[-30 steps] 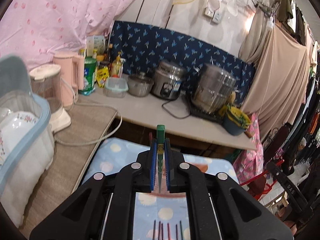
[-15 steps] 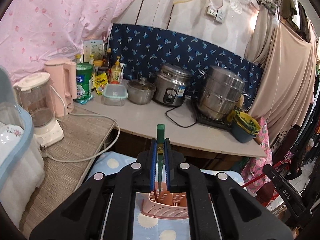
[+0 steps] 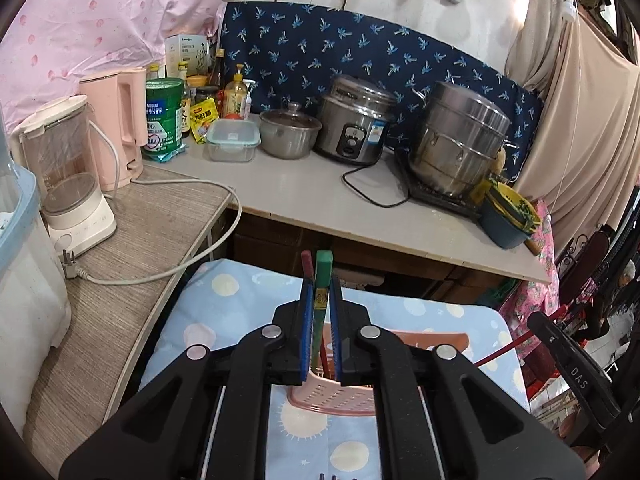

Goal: Organize utensils
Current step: 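Open both tools to drop the chopsticks into the basket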

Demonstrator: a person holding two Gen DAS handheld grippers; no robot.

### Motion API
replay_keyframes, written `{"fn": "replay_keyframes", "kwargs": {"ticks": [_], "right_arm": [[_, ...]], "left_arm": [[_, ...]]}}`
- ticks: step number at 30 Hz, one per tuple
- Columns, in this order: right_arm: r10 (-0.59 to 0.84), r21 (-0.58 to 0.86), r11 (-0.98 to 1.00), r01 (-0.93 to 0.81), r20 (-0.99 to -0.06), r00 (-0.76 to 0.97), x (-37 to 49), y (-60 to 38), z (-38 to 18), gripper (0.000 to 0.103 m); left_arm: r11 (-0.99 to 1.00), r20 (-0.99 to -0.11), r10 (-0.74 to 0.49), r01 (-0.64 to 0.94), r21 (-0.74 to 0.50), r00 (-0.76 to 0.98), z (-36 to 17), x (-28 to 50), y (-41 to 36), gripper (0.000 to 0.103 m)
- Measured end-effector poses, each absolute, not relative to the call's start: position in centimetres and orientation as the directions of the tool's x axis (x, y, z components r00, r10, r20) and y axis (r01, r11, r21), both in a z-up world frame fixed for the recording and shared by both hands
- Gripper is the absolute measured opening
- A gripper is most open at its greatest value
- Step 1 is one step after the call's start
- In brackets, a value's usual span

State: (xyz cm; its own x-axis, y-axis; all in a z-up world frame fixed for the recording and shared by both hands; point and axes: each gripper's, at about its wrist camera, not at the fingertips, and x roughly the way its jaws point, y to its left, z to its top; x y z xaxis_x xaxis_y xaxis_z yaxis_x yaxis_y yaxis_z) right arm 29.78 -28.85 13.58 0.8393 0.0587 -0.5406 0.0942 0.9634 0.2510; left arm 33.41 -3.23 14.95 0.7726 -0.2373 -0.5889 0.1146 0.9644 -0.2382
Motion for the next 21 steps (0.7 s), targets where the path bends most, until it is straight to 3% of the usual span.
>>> {"fn": "replay_keyframes", "kwargs": {"ticks": [2,6,14,21], "right_arm": [[0.059,0.255,0.962,0.097,-0.539,0.840,29.5,-29.0,13.5,0.010],[0.058,0.263,0.960,0.100,-0.532,0.845,29.0,-29.2,13.9,0.011],[0.062,0.271,0.958,0.089,-0.504,0.862,26.5,-28.8,14.8,0.018],[0.055,0.238,0.968,0.077,-0.504,0.862,23.9,-27.7,14.9,0.019]], "left_arm": [[0.967,-0.587,-0.222,0.101,-0.233,0.779,14.7,33.3,-3.2,0.011],[0.971,-0.588,-0.201,0.079,-0.227,0.784,14.5,32.9,-2.7,0.031],[0.976,-0.585,-0.182,0.074,-0.205,0.790,14.5,31.2,-2.3,0.036],[0.985,-0.588,-0.150,0.072,-0.154,0.795,14.1,29.1,-2.4,0.040]]}}
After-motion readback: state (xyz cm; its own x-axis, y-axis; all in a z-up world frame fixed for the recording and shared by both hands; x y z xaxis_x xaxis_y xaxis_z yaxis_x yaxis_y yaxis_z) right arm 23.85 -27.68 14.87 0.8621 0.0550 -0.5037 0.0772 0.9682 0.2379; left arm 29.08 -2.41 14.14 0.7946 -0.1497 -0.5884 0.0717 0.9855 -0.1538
